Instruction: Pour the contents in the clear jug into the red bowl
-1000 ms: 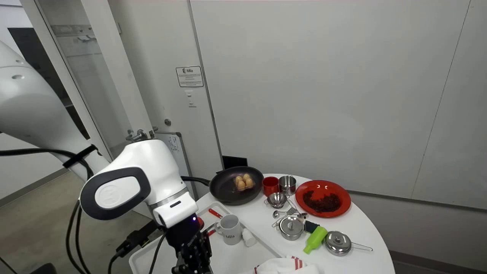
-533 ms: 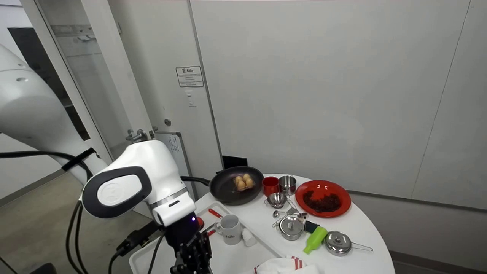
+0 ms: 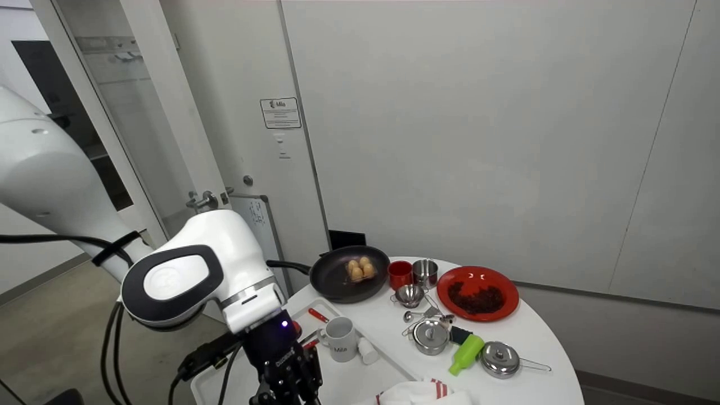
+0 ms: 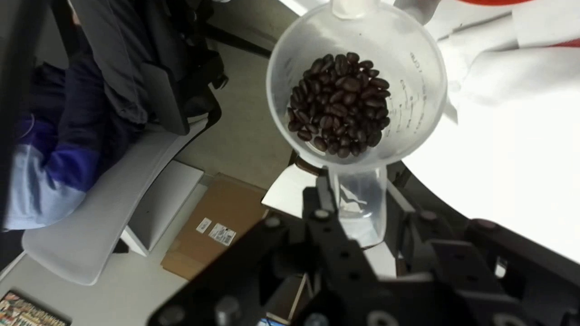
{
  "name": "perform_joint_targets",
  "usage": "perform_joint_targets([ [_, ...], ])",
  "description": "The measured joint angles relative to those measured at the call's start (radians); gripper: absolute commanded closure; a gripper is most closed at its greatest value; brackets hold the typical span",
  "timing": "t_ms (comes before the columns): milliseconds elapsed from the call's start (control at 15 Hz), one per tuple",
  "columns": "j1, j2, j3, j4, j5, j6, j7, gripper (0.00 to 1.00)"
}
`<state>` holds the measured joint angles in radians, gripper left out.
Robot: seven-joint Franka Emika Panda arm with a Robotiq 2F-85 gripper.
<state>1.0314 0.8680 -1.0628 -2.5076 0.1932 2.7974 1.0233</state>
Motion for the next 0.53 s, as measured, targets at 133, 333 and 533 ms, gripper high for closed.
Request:
perform_joint_targets([
  [133,0.053,0.062,-0.021,0.001,0.0,-0.029,0.07,0.92],
  [333,0.123,0.152,-0.044,0.006,-0.003,-0.095,0.162,0.92],
  [533,0.176,0.227,-0.058,0.018,-0.019,-0.163,0.24,0.92],
])
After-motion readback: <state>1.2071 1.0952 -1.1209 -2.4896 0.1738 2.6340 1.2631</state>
